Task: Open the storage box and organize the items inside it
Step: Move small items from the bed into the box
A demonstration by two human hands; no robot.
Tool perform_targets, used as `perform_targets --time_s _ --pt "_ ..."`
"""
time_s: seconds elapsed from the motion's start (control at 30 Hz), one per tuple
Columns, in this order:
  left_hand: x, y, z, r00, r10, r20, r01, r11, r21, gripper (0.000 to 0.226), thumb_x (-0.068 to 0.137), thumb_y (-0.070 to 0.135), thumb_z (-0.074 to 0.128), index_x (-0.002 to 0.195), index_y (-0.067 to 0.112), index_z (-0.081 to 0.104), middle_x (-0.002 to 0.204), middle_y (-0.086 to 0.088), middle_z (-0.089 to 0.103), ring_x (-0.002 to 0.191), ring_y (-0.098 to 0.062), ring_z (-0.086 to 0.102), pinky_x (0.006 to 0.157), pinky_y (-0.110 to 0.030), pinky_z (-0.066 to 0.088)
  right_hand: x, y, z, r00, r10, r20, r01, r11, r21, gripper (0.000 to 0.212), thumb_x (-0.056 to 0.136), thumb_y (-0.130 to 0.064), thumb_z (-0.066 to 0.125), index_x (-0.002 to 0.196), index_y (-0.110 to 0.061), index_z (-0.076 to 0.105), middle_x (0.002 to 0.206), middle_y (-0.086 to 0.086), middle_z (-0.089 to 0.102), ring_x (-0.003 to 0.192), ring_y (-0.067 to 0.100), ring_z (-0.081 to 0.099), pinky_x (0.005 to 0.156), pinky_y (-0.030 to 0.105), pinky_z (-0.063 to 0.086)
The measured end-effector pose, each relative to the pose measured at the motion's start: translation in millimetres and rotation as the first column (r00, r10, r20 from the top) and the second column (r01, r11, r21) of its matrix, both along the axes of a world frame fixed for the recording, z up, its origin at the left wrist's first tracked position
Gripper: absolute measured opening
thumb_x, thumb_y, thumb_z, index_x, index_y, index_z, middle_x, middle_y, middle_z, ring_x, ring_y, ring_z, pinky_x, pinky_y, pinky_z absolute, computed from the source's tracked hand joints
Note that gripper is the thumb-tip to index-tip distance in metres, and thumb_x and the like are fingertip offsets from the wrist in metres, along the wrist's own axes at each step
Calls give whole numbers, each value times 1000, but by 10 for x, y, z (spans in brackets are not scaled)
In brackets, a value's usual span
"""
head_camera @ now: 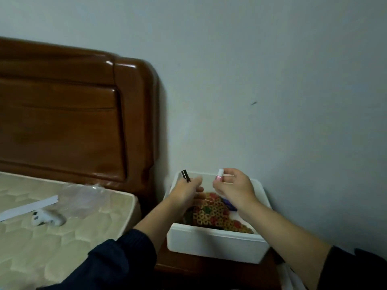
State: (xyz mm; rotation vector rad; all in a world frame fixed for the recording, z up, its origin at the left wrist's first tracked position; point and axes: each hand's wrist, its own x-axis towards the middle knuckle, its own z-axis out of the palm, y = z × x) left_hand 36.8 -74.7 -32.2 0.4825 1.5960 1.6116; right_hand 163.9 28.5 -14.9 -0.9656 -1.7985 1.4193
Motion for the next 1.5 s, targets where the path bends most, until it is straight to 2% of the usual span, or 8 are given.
perform_targets --time_s 0.1,0.27,0.5,0.67,0.77,0.97,1.07,1.5 --pt "263 230 -77 972 -179 -150 169 983 -77 42 78 7 79 108 14 49 109 -16 65 103 -28 72 87 -43 64 404 207 54 999 -29 -20 28 996 -86 30 91 -9 80 118 -15 67 102 12 77 95 27 77 90 45 64" --pt "624 391 -54 909 -257 -329 234 966 -111 73 51 40 90 111 23 50 115 -7 72 109 -22 72 95 -40 61 770 378 105 999 19 33 -16 995 -94 20 94 -12 78 107 2 72 90 17 80 76 19 77 65 24 63" --pt "688 417 -103 851 -199 -485 210 977 -34 36 86 17 85 100 8 53 88 -22 70 88 -33 74 89 -55 59 750 483 -25 970 176 168 -171 984 -45 32 89 -34 85 103 -8 74 83 5 81 79 18 80 77 38 67" --pt "607 354 -136 790 -215 -574 169 977 -133 27 93 21 78 94 14 52 80 -4 64 75 -13 67 84 -44 59 638 541 -76 971 90 222 -161 931 328 22 93 -55 72 103 -36 73 95 -23 73 82 0 69 68 13 51" --pt "578 356 -166 701 -303 -646 218 953 -211 20 93 18 74 102 9 59 78 -5 59 72 -18 57 74 -42 52 569 554 -35 955 202 218 -269 901 341 20 92 -52 75 109 -43 71 95 -30 70 81 -8 64 63 8 47" --pt "593 413 -214 597 -409 -690 250 912 -324 2 94 11 66 96 10 66 76 -2 65 68 -8 58 63 -27 47 462 576 -93 919 231 321 -331 893 305 10 89 -40 81 96 -34 78 90 -15 77 74 -6 67 72 25 58" --pt "562 428 -265 600 -432 -673 237 900 -366 21 95 11 67 80 24 59 76 7 62 71 -5 59 62 -18 42 456 589 -133 908 223 355 -343 882 324 10 87 -40 83 89 -32 76 85 -14 76 68 -9 63 65 17 49" --pt "334 446 -540 749 -279 -601 69 935 -348 33 101 22 65 132 14 58 103 -7 73 88 -15 69 70 -23 56 533 875 -23 907 141 396 -280 905 320 11 96 -26 76 101 -34 73 99 -13 71 95 7 65 77 20 48"
